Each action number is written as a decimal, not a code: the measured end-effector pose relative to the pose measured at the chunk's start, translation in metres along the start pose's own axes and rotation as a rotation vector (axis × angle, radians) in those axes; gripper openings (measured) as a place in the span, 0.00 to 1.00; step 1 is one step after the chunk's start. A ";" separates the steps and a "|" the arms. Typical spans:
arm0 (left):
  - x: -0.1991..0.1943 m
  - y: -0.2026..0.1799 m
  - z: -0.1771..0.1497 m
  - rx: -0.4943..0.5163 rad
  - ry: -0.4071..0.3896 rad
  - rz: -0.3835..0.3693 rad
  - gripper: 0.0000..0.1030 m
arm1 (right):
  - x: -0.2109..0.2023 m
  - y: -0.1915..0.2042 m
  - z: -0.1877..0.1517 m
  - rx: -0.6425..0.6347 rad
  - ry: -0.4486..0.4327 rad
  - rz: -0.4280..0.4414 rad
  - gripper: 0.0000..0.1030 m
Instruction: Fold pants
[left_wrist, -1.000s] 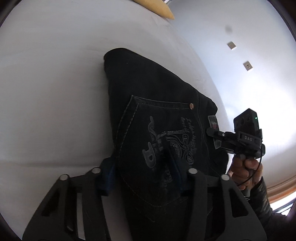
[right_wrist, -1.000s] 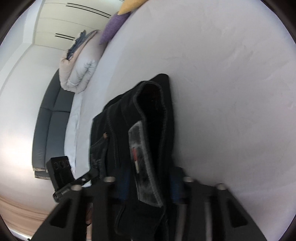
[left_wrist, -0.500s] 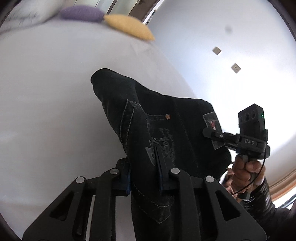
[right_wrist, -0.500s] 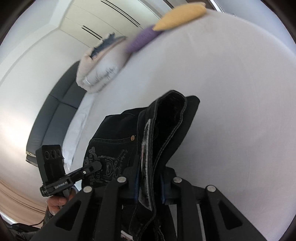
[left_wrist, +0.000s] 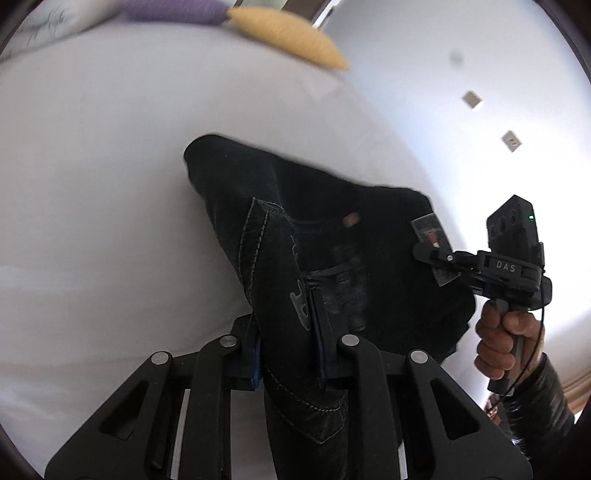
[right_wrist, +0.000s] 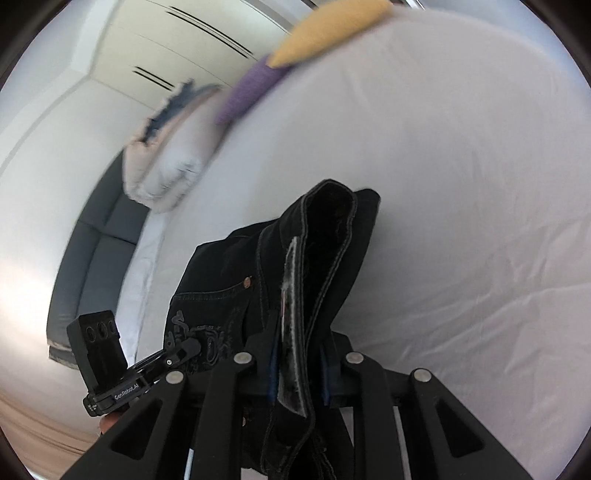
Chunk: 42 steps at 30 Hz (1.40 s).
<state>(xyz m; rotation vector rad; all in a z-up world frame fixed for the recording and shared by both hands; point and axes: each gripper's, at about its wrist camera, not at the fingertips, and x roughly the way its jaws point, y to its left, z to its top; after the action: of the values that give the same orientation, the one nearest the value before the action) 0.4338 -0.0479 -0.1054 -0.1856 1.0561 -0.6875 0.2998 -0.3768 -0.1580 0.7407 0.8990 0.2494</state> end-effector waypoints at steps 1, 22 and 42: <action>0.004 0.006 -0.003 -0.013 -0.003 -0.017 0.22 | 0.002 -0.008 -0.002 0.015 0.001 0.010 0.23; -0.080 -0.097 -0.105 0.253 -0.410 0.355 0.82 | -0.085 0.020 -0.103 -0.018 -0.285 -0.159 0.69; -0.255 -0.248 -0.217 0.414 -0.860 0.720 1.00 | -0.304 0.207 -0.253 -0.473 -1.138 -0.475 1.00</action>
<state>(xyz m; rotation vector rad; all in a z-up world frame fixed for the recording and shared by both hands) 0.0643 -0.0491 0.0875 0.2454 0.0981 -0.1081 -0.0641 -0.2544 0.0696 0.1255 -0.1045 -0.3650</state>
